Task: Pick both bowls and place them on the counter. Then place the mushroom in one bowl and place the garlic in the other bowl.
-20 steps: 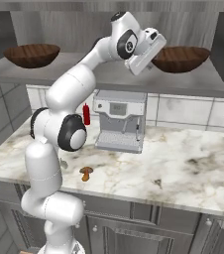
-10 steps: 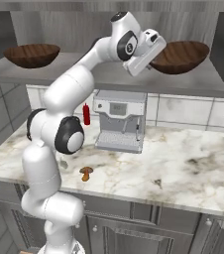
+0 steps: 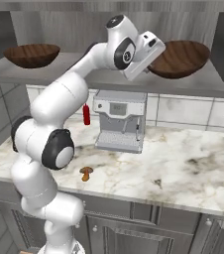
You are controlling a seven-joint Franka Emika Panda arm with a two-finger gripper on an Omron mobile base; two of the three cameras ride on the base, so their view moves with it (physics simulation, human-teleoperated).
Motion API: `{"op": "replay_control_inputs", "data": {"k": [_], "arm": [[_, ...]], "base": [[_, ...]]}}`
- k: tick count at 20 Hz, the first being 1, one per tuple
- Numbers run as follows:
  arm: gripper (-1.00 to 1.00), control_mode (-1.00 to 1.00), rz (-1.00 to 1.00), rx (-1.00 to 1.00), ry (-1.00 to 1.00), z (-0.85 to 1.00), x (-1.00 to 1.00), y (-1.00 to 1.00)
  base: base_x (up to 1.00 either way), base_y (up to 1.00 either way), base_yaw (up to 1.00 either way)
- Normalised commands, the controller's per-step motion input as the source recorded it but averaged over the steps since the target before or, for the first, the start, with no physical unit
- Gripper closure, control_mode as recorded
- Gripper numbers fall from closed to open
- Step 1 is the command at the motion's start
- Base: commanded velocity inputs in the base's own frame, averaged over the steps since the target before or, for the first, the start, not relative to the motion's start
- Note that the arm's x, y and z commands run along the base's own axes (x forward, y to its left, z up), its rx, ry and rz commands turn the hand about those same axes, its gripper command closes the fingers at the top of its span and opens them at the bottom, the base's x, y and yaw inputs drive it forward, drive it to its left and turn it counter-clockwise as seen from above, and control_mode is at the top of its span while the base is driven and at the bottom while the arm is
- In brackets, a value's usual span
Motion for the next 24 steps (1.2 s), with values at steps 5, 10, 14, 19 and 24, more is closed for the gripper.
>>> {"op": "replay_control_inputs", "data": {"k": [5,10,14,19,24], "arm": [[1.0,-1.0,0.0,0.0,-0.13,-0.12,-0.64,0.0],[1.0,-1.0,-0.02,0.0,-0.05,0.02,-0.86,0.01],[1.0,-1.0,-0.03,0.0,-0.01,0.05,-0.97,0.02],[1.0,-1.0,-0.04,0.0,0.0,0.0,-0.97,0.1],[1.0,-1.0,-0.06,0.0,0.0,-0.08,-0.93,0.11]], "base": [[0.0,0.0,0.0],[0.0,0.0,0.0],[0.0,0.0,0.0],[0.0,0.0,0.0],[0.0,0.0,0.0]]}}
